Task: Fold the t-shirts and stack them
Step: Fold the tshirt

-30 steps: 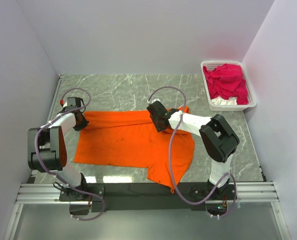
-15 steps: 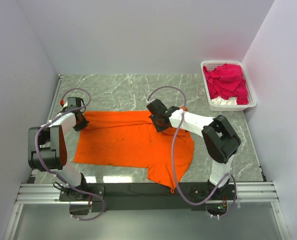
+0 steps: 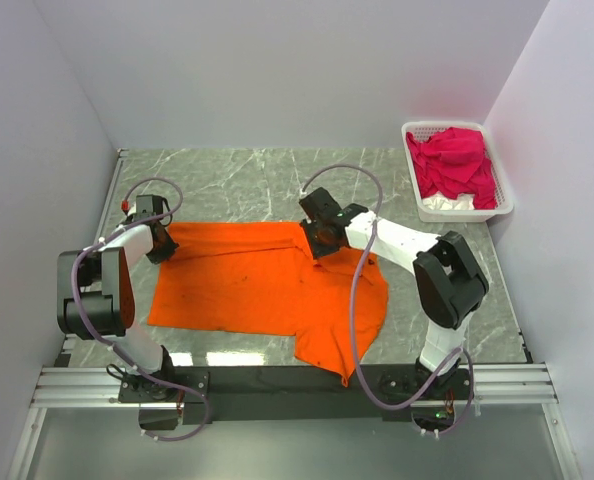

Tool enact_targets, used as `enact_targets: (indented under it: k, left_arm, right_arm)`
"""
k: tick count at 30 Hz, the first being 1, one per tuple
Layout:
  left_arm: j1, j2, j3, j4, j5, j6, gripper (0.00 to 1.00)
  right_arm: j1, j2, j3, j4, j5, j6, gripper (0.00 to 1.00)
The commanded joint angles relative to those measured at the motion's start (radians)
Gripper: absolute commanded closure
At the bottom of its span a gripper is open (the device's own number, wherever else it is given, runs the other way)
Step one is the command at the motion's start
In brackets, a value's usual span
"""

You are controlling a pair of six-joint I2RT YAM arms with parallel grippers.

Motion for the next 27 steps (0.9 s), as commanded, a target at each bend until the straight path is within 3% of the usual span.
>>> enact_targets:
  k: [1,2,5,16,23,27]
  left_arm:
    - [-0.006,-0.031,0.026,0.006,-0.018,0.014,0.88]
    - [-0.007,-0.037,0.024,0.006,-0.019,0.014,0.87]
    - [-0.018,-0.067,0.013,0.009,-0.035,0.017,0.82]
    - [-0.084,-0.117,0.006,0.007,-0.047,0.036,0.55]
    - [-0.328,-0.232,-0.016,0.024,0.056,-0.016,0.31]
    - [-0.493,-0.213,0.021,0.072,0.135,-0.134,0.28]
  right_arm:
    - [-0.007,-0.024,-0.008,0.008,0.034,0.005,0.68]
    - [-0.004,-0.04,-0.027,0.02,0.023,-0.002,0.61]
    - [-0.002,-0.134,-0.071,0.078,0.025,-0.031,0.52]
    - [-0.117,-0.185,-0.178,0.109,-0.004,0.013,0.55]
    - [-0.352,-0.221,-0.245,0.226,-0.116,0.198,0.56]
    - [-0.455,-0.218,-0.26,0.333,-0.176,0.261,0.57]
